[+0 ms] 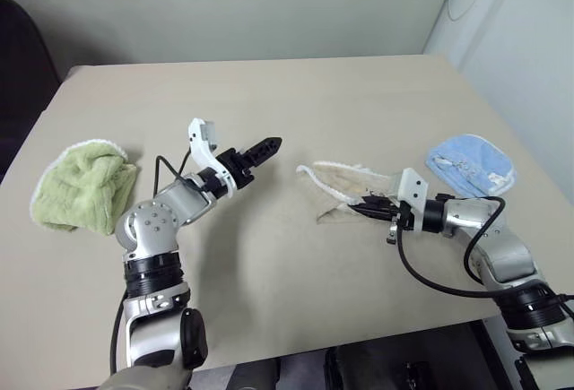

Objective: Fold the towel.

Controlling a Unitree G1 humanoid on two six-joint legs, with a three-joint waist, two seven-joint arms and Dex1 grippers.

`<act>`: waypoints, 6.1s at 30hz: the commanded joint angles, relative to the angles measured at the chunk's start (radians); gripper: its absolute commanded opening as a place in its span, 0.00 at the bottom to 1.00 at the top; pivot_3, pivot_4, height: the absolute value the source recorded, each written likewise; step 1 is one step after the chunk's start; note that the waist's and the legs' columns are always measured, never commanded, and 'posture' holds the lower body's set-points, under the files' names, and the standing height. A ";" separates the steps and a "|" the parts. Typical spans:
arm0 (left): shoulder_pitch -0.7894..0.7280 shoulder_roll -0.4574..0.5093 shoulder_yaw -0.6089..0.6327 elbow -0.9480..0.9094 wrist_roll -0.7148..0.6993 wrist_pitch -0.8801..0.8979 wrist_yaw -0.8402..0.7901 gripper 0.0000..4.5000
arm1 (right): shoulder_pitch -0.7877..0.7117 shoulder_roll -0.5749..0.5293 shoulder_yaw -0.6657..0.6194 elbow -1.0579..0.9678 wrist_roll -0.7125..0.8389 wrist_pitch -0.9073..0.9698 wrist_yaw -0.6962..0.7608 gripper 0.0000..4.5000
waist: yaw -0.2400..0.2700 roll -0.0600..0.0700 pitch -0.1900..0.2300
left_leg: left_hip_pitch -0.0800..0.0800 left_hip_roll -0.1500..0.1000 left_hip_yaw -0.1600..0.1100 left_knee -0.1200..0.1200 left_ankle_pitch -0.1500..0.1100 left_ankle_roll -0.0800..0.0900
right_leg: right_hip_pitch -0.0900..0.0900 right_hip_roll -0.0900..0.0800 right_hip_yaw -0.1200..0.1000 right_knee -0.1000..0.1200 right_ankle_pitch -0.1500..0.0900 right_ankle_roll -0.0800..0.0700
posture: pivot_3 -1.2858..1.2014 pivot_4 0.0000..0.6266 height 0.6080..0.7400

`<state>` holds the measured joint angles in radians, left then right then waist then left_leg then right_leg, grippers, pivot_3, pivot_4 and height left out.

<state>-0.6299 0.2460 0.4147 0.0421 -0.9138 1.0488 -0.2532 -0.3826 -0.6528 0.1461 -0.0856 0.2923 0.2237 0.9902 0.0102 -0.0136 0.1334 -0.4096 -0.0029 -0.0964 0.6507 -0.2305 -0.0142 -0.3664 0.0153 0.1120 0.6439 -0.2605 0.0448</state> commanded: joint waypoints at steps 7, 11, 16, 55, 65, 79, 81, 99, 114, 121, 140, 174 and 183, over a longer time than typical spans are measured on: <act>-0.002 -0.004 -0.002 -0.030 -0.017 -0.025 -0.004 1.00 | -0.036 0.016 -0.002 0.028 -0.055 -0.040 0.000 0.23 | 0.000 0.000 0.000 | 0.000 0.000 0.000 0.000 0.000 0.000 | 0.000 0.000 0.000 0.000 0.000 0.000 | 0.52 0.24 1.00; -0.003 -0.004 -0.001 -0.031 -0.018 -0.024 -0.003 1.00 | -0.033 0.022 -0.007 0.026 -0.060 -0.055 0.012 0.45 | 0.001 0.000 0.000 | 0.000 0.000 0.000 0.000 0.000 0.000 | 0.000 0.000 0.000 0.000 0.000 0.000 | 0.52 0.24 1.00; -0.001 -0.007 0.000 -0.034 -0.020 -0.022 0.001 1.00 | -0.032 0.031 -0.025 0.018 -0.025 -0.017 0.013 0.45 | 0.000 0.000 0.000 | 0.000 0.000 0.000 0.000 0.000 0.000 | 0.000 0.000 0.000 0.000 0.000 0.000 | 0.52 0.24 1.00; 0.006 -0.021 -0.009 -0.040 -0.025 -0.019 0.001 1.00 | -0.175 0.046 -0.110 0.045 0.021 0.106 -0.034 0.01 | 0.004 0.000 0.000 | 0.000 0.000 -0.001 -0.002 0.002 0.000 | -0.001 0.000 0.000 0.001 0.000 0.001 | 0.52 0.24 1.00; 0.007 -0.025 -0.010 -0.043 -0.026 -0.022 0.001 1.00 | -0.233 0.045 -0.097 0.116 0.012 0.166 -0.040 0.01 | 0.002 0.000 0.000 | -0.001 -0.001 0.000 -0.002 0.002 0.000 | -0.002 0.000 0.000 0.001 0.000 0.001 | 0.52 0.24 1.00; 0.019 -0.029 0.001 -0.057 -0.036 -0.031 0.014 1.00 | -0.249 0.001 -0.142 0.059 0.140 0.408 0.020 0.01 | 0.003 0.000 0.000 | -0.001 -0.001 0.000 -0.003 0.003 -0.001 | -0.003 0.000 0.001 0.001 0.000 0.001 | 0.52 0.24 1.00; 0.023 -0.032 0.004 -0.053 -0.039 -0.033 0.015 1.00 | -0.263 0.002 -0.155 0.052 0.175 0.468 0.013 0.01 | 0.003 0.000 0.000 | -0.001 -0.001 0.000 -0.002 0.003 -0.001 | -0.003 0.000 0.001 0.001 0.000 0.001 | 0.52 0.24 1.00; 0.023 -0.041 -0.015 -0.044 -0.052 -0.041 0.020 1.00 | -0.483 0.072 -0.151 0.388 0.146 0.656 -0.104 0.01 | 0.003 0.000 0.000 | -0.003 -0.001 0.000 -0.003 0.003 -0.001 | -0.007 0.000 0.001 0.002 0.000 0.001 | 0.52 0.24 1.00; 0.026 -0.042 -0.033 -0.046 -0.053 -0.050 0.012 1.00 | -0.490 0.105 -0.105 0.458 0.055 0.571 -0.120 0.53 | 0.003 0.000 0.000 | -0.005 -0.001 0.000 -0.003 0.003 -0.001 | -0.008 0.000 0.000 0.003 0.000 0.000 | 0.52 0.24 1.00; 0.026 -0.042 -0.039 -0.052 -0.056 -0.046 0.014 1.00 | -0.478 0.093 -0.102 0.452 -0.022 0.408 -0.151 0.90 | 0.003 0.000 0.000 | -0.005 -0.001 0.000 -0.003 0.003 -0.001 | -0.009 0.000 0.000 0.003 0.000 0.000 | 0.52 0.24 1.00; 0.018 0.035 -0.195 -0.111 0.100 -0.207 -0.139 0.96 | -0.441 0.012 -0.120 0.357 -0.084 0.166 -0.070 0.61 | 0.002 0.000 0.000 | -0.008 -0.001 0.000 -0.002 0.003 -0.001 | -0.011 0.000 0.000 0.003 0.000 0.000 | 0.52 0.24 1.00; -0.116 -0.031 -0.694 0.415 0.671 -0.448 -0.446 0.01 | -0.177 0.171 -0.025 0.440 -0.179 0.083 -0.192 0.00 | 0.003 0.004 -0.005 | 0.003 0.000 -0.001 -0.002 -0.001 0.006 | 0.001 -0.002 0.000 0.002 0.001 0.000 | 0.52 0.24 1.00; -0.091 -0.092 -0.340 0.077 0.326 -0.309 -0.400 0.01 | -0.212 0.134 -0.159 0.237 -0.043 0.114 -0.163 0.00 | 0.002 0.004 -0.003 | 0.002 -0.001 0.000 -0.002 0.001 0.003 | 0.001 -0.001 0.000 0.002 0.001 0.000 | 0.52 0.24 1.00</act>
<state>-0.6960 0.1584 -0.0625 0.2798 -0.4419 0.6820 -0.6804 -0.5711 -0.4886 0.0607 0.2595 0.1878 0.3242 0.8098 0.0125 -0.0095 0.1300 -0.4123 -0.0035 -0.0961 0.6489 -0.2284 -0.0130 -0.3704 0.0142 0.1119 0.6466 -0.2599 0.0452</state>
